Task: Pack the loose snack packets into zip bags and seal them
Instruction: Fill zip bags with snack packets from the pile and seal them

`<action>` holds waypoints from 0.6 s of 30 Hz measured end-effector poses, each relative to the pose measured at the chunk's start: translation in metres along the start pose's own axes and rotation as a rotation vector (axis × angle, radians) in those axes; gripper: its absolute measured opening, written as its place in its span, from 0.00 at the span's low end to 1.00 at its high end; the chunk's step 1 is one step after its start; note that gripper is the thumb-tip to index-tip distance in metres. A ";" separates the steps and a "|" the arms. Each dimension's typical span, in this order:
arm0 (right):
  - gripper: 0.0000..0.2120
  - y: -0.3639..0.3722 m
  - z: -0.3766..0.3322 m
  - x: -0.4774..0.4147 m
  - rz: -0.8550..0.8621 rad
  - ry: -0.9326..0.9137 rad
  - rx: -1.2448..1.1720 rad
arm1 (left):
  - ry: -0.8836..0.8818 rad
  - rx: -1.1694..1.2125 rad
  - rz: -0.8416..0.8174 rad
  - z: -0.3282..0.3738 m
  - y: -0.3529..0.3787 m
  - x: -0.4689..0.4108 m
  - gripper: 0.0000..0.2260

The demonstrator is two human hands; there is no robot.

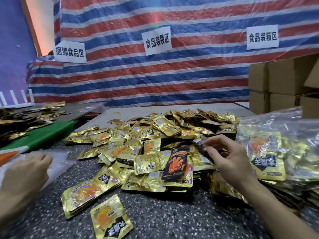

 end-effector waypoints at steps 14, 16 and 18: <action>0.05 0.003 0.008 -0.003 0.004 -0.101 0.081 | -0.215 0.250 0.205 0.064 -0.168 0.000 0.08; 0.10 0.002 0.018 -0.005 -0.013 -0.058 0.092 | -0.121 0.326 0.363 0.089 -0.204 0.007 0.07; 0.16 0.001 0.022 -0.005 -0.035 -0.029 0.080 | 0.005 0.435 0.532 0.110 -0.236 0.014 0.07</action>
Point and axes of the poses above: each hand's wrist, its own x-axis away from the middle knuckle, its own y-axis out of the palm, z = x × y, the point moved 6 cm from there along -x, towards the middle knuckle, and after that the axes turned 2 degrees about x, right-handed, at the moved point
